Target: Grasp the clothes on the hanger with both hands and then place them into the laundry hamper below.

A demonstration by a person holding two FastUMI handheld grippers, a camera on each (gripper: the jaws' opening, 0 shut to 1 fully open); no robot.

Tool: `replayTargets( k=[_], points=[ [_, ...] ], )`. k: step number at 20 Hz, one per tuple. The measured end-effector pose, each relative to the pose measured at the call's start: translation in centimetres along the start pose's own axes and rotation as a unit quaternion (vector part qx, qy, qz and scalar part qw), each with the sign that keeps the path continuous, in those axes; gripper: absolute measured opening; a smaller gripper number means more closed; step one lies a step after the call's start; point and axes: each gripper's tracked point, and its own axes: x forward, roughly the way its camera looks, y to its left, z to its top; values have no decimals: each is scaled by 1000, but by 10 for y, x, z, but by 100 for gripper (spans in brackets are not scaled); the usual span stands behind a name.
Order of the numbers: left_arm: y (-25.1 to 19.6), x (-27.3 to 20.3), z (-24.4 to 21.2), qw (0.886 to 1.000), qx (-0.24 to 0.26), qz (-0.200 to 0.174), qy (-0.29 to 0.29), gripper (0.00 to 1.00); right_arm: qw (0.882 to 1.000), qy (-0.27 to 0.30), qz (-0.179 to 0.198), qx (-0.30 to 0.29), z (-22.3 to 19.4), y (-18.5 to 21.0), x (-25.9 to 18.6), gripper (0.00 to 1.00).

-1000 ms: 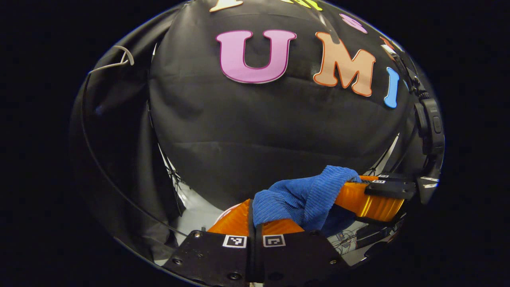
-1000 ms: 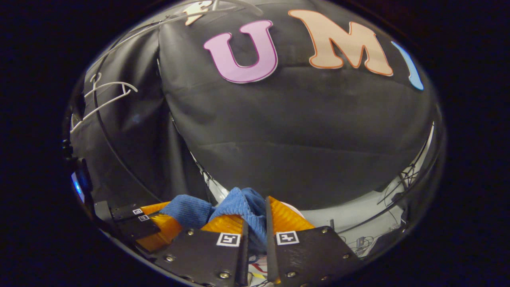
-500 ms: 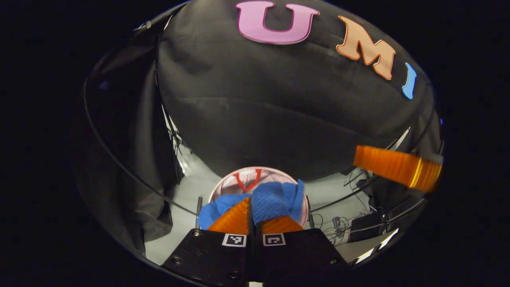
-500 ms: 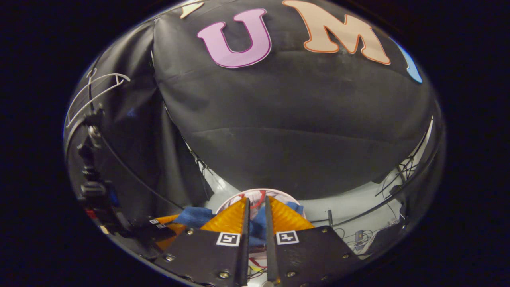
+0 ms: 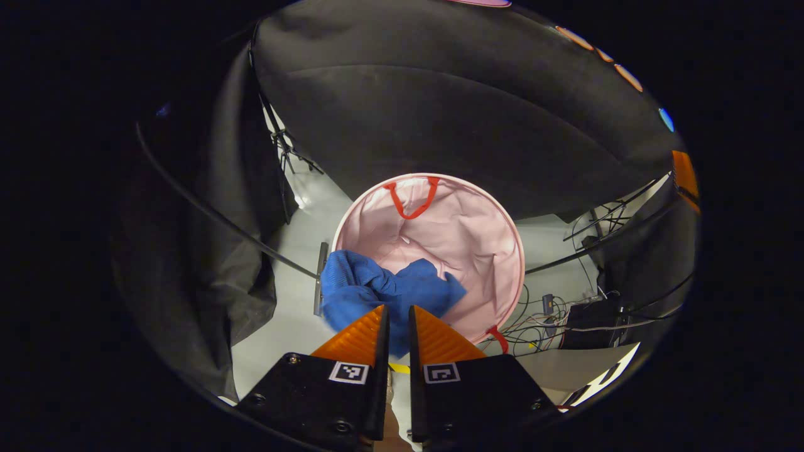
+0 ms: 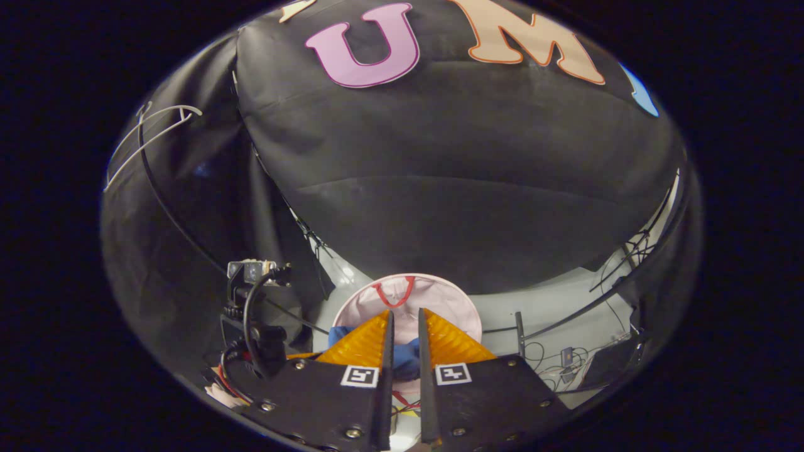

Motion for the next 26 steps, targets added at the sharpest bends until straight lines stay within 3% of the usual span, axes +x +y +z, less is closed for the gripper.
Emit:
replayTargets(
  k=[12,21,26],
  points=[
    [16,-12,3,1000,-6,3,-28,18,1000,-4,-1,0,-3,-2,-8,19],
    [5,-64,50,994,-4,-15,-105,18,1000,-26,13,-1,0,1,-22,19],
    [-16,-109,84,985,-7,-42,-166,18,998,-60,24,1,20,8,-46,19]
  ],
)
